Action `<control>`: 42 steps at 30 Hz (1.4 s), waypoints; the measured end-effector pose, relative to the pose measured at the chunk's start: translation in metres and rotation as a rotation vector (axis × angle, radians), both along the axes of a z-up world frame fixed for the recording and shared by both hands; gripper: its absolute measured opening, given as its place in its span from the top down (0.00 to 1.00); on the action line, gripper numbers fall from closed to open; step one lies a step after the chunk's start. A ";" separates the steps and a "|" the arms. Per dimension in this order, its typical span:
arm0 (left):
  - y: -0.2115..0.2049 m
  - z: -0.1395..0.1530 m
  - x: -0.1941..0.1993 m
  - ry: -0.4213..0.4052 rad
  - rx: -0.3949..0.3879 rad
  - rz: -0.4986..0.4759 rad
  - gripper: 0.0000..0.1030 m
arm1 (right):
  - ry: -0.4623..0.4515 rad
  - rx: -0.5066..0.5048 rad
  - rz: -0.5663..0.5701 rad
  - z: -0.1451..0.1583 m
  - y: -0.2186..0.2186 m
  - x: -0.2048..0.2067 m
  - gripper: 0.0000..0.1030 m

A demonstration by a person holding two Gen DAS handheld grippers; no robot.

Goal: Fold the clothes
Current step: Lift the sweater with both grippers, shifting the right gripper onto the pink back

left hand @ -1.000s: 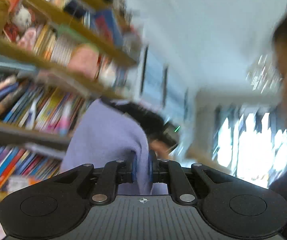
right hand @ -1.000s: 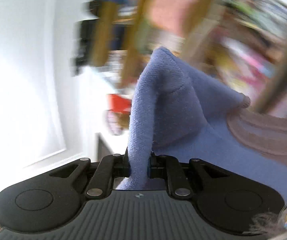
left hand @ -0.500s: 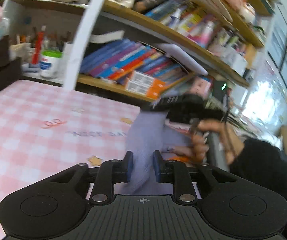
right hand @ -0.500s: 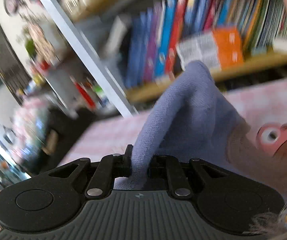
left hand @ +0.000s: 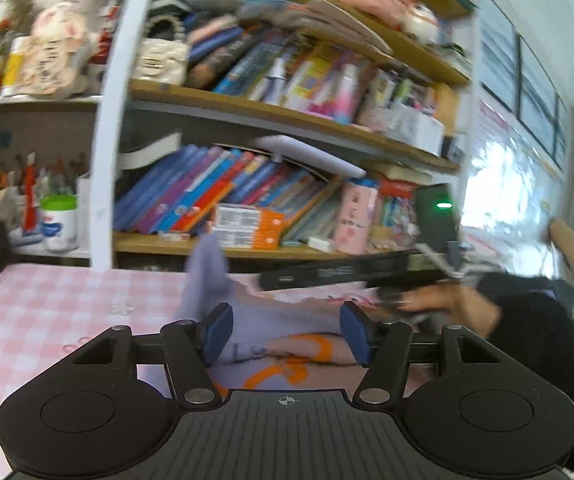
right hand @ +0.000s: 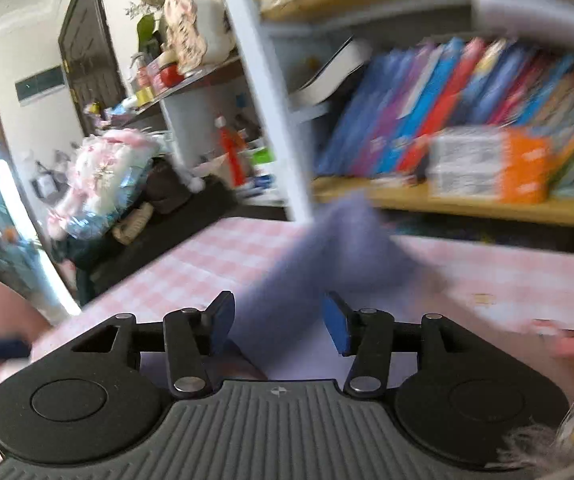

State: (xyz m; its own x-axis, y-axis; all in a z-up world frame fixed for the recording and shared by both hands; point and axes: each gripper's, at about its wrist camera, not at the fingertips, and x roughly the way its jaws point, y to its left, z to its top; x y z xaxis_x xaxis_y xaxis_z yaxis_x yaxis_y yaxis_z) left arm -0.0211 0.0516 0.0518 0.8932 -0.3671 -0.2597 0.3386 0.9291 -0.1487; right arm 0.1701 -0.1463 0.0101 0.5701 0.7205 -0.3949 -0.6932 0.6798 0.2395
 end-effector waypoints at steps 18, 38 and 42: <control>-0.191 -0.050 0.131 0.131 0.565 -0.178 0.40 | 0.247 0.250 -0.448 -0.039 -0.229 0.007 0.47; 0.044 0.040 0.141 0.045 0.098 0.369 1.00 | 0.238 0.131 -0.390 -0.043 -0.197 0.012 0.47; -0.005 0.018 0.126 0.075 0.224 0.162 0.90 | 0.231 0.106 -0.390 -0.045 -0.190 0.012 0.47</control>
